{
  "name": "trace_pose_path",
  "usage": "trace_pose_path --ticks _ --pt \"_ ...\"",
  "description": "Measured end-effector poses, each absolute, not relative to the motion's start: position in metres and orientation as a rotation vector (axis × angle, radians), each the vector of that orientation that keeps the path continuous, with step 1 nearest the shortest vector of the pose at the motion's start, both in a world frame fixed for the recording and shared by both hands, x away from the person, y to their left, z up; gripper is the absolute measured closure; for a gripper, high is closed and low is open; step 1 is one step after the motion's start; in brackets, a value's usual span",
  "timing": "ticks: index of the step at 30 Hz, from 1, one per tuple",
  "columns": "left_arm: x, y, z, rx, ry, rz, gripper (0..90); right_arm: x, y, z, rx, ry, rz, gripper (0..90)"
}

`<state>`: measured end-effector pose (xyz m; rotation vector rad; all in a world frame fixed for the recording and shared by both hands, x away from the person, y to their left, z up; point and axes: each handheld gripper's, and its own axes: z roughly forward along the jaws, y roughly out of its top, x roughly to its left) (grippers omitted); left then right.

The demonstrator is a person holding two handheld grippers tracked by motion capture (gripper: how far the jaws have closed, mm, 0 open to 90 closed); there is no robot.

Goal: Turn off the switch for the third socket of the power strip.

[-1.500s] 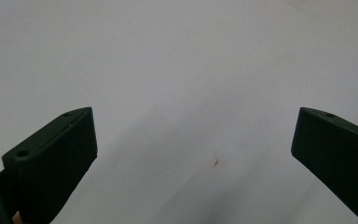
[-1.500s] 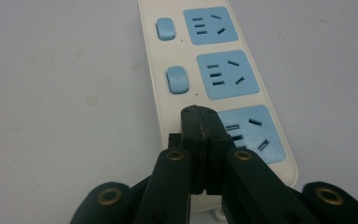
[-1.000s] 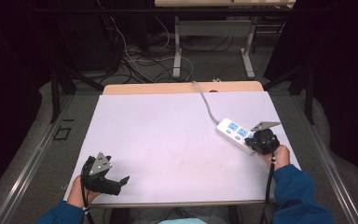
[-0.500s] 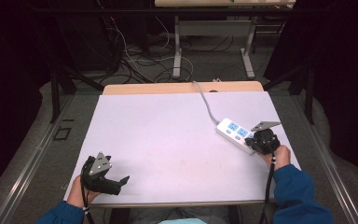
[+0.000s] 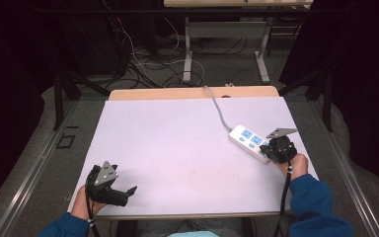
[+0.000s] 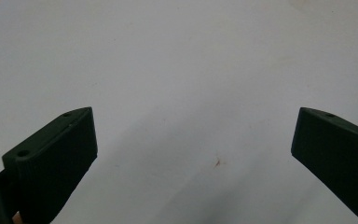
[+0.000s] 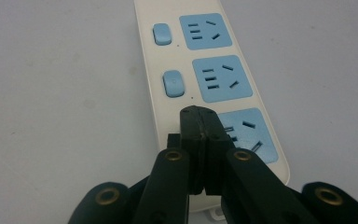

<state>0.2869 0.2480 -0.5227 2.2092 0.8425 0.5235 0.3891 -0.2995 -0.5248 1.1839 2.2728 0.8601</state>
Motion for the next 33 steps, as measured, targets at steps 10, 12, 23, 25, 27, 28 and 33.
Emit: trace_pose_path --ticks 10,12,23,25,27,28,33 --pt "0.287 0.248 -0.523 2.209 0.842 0.524 0.1 0.389 -0.3 -0.525 1.182 2.271 0.864 90.0" --pt "0.287 0.248 -0.523 2.209 0.842 0.523 0.1 0.389 -0.3 -0.524 1.183 2.273 0.865 90.0" --pt "0.287 0.249 -0.522 2.211 0.839 0.529 0.1 0.387 -0.3 -0.522 1.188 2.252 0.872 75.6" --pt "0.287 0.249 -0.522 2.208 0.842 0.529 0.1 0.386 -0.3 -0.52 1.192 2.228 0.883 70.2" --pt "0.287 0.249 -0.522 2.21 0.838 0.534 0.1 0.384 -0.301 -0.517 1.193 2.218 0.896 65.6" --pt "0.287 0.249 -0.522 2.209 0.84 0.531 0.1 0.384 -0.301 -0.517 1.183 2.226 0.911 60.8" --pt "0.287 0.249 -0.522 2.207 0.843 0.529 0.1 0.381 -0.298 -0.512 1.177 2.235 0.939 44.3"
